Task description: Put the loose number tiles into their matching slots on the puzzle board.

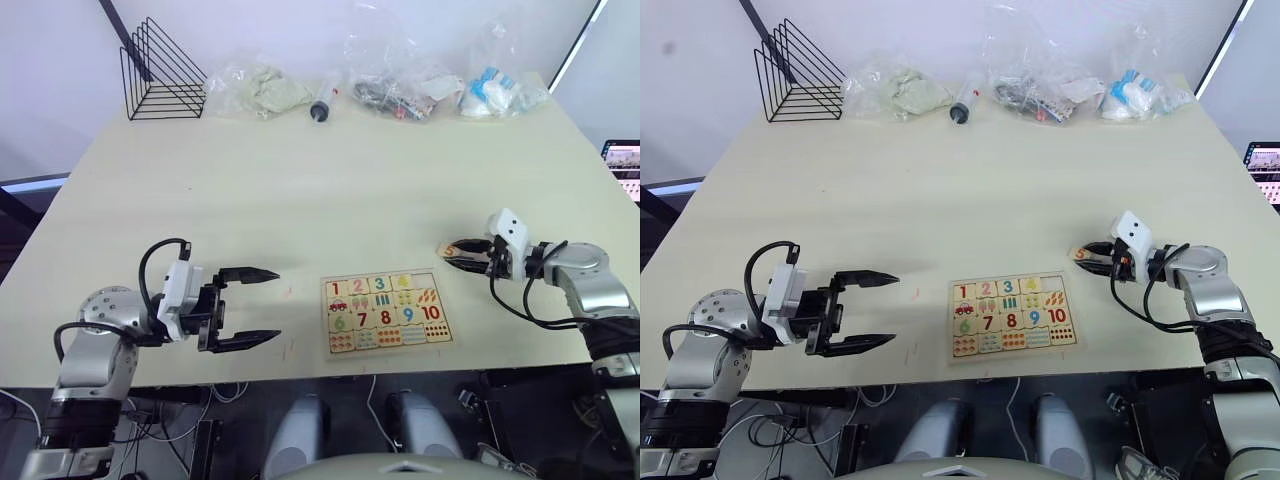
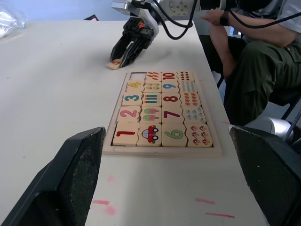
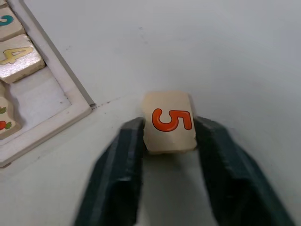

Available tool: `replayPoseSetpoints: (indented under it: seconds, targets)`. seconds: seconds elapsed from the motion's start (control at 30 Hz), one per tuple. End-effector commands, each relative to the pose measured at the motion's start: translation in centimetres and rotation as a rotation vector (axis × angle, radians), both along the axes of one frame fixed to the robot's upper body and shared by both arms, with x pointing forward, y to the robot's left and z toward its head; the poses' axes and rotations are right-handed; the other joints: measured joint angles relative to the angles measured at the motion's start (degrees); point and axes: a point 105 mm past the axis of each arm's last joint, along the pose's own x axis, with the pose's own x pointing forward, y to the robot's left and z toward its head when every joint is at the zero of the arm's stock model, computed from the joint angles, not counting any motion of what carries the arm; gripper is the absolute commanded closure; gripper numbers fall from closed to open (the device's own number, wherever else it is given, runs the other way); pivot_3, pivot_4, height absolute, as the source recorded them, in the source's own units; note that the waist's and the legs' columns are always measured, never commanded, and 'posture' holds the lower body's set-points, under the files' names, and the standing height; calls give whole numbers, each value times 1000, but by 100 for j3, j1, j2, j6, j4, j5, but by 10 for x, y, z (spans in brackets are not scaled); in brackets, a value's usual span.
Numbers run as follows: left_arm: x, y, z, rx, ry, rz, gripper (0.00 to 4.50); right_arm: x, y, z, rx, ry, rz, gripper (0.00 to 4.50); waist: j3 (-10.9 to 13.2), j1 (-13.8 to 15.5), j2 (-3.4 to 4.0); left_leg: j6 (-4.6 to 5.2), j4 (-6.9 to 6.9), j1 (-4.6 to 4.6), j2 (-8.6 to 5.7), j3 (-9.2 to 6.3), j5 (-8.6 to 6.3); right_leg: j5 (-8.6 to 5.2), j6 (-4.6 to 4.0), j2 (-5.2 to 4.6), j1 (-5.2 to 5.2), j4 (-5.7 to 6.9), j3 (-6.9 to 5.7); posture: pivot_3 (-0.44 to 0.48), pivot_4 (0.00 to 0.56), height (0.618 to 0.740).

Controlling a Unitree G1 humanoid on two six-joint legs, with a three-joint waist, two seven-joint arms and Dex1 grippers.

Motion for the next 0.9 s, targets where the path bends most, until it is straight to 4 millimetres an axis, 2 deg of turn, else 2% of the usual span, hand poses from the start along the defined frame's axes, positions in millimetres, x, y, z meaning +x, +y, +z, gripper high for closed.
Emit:
replayPoseSetpoints:
  seconds: [0.03, 0.33, 0.57, 0.73, 0.9]
  targets:
    - [-1, 0, 6, 2, -29, -17, 0, 0, -1, 6, -1, -27, 6, 3627, 0, 0, 0, 0, 0, 0, 0, 0, 0, 0, 0, 0, 0, 0, 0, 0, 150, 740]
    - [-1, -3, 5, 0, -36, -22, 0, -18, 3, 29, -77, -65, 67, 3626, 3, 16, 4, 0, -1, -9, 0, -8, 0, 0, 0, -2, -10, 0, 0, 0, 150, 740]
    - [-1, -10, 11, 1, -44, -35, 0, -38, 21, 46, -134, -45, 162, 3626, 4, 10, 5, 0, -1, -10, 1, -10, 0, 0, 0, -1, -11, -1, 0, 0, 150, 740]
    - [0, -15, 14, 0, -45, -41, 0, -47, 34, 45, -238, -14, 214, 3626, 5, 19, 5, 0, -1, -12, 1, -13, 0, -1, 1, -2, -11, -3, -2, 0, 150, 740]
    - [2, -17, 14, 2, -45, -43, 0, -45, 42, 44, -338, 11, 218, 3626, 6, 17, 5, 0, -1, -14, 1, -12, 0, -1, 1, -2, -12, -4, -2, 0, 150, 740]
